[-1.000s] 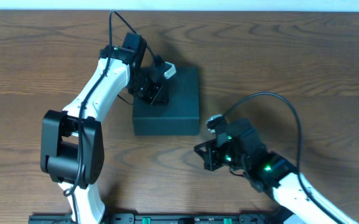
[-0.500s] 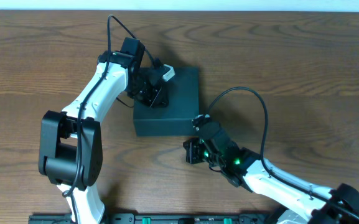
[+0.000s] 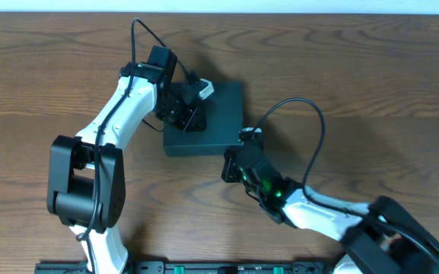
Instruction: Pack container
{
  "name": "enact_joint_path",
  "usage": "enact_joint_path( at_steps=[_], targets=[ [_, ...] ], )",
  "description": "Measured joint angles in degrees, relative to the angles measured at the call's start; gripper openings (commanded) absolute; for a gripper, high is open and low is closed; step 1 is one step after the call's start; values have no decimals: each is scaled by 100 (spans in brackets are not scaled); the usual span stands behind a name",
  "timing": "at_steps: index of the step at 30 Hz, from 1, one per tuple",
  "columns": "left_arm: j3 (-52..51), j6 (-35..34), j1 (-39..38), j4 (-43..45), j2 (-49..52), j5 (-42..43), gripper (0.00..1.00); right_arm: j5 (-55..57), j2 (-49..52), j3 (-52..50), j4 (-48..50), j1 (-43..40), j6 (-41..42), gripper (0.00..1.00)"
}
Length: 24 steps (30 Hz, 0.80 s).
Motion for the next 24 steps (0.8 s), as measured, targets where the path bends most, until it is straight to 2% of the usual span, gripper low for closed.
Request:
enact_joint_path(
  at_steps=[4, 14, 20, 24],
  targets=[
    [0, -2, -2, -9, 0, 0, 6, 37, 337, -9, 516, 39, 2, 2],
    [-9, -20, -2, -44, 0, 42, 6, -190, 184, -9, 702, 37, -35, 2],
    [11, -46, -2, -247, 0, 92, 6, -509, -1261, -2, 570, 35, -560, 2],
    [223, -63, -11, -645, -13, 79, 6, -201, -2586, 17, -247, -4, -1154, 2]
  ],
)
